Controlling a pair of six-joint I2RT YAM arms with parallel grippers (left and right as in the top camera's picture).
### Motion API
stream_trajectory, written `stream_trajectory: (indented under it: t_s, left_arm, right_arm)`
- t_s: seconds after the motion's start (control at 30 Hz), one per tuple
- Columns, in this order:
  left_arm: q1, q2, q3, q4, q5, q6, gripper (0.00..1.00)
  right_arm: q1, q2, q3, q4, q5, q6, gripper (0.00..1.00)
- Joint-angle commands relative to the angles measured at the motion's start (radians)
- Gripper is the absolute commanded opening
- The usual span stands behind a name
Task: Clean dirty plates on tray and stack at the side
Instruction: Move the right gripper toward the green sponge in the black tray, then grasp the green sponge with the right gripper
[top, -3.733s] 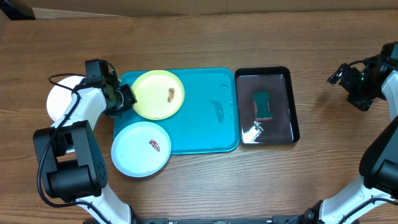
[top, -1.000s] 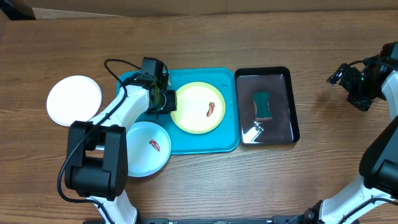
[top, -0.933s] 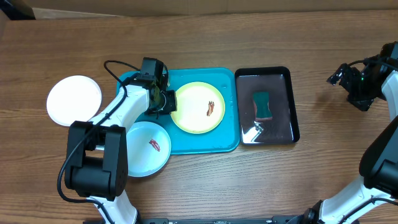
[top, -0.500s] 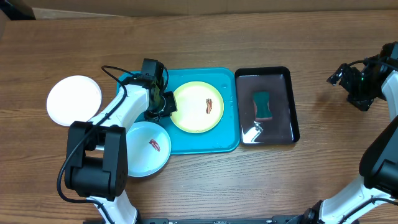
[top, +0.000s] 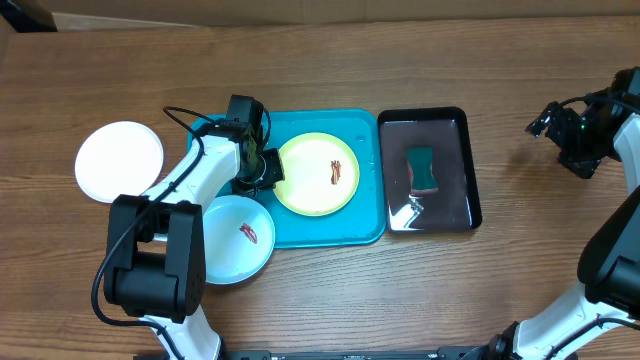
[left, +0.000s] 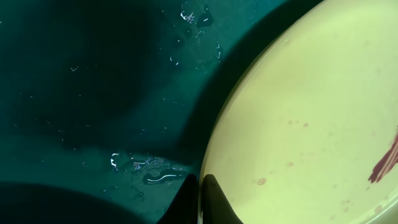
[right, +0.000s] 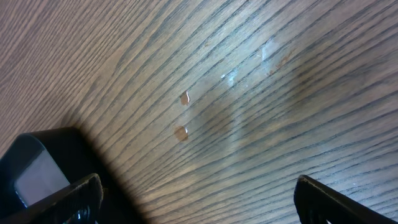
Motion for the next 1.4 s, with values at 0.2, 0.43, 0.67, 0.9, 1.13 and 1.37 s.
stream_trajectory:
  t_s: [0.2, 0.43, 0.67, 0.9, 1.13, 1.37]
  left_arm:
    - [-0.002, 0.011, -0.004, -0.007, -0.021, -0.013, 0.04]
    - [-0.002, 0.011, -0.004, -0.006, -0.018, -0.013, 0.04]
    - [-0.002, 0.011, -0.004, -0.003, -0.018, -0.013, 0.04]
    - [-0.002, 0.011, -0.004, -0.002, -0.018, -0.013, 0.04]
    - [-0.002, 0.011, -0.004, -0.002, -0.018, -0.013, 0.04]
    - [-0.002, 0.011, -0.004, -0.002, -0.019, -0.013, 0.04]
  right_arm:
    - [-0.003, -0.008, 0.021, 0.050, -0.009, 0.004, 1.00]
    - [-0.003, -0.008, 0.021, 0.134, -0.109, 0.005, 1.00]
    - [-0.007, -0.008, 0.021, 0.002, -0.518, -0.034, 1.00]
    - [0.019, -0.018, 0.021, -0.119, -0.597, -0.088, 0.43]
    - [0.196, -0.027, 0.021, -0.240, -0.424, -0.196, 0.55]
    - [0.478, -0.026, 0.020, -0.273, 0.027, -0.196, 0.61]
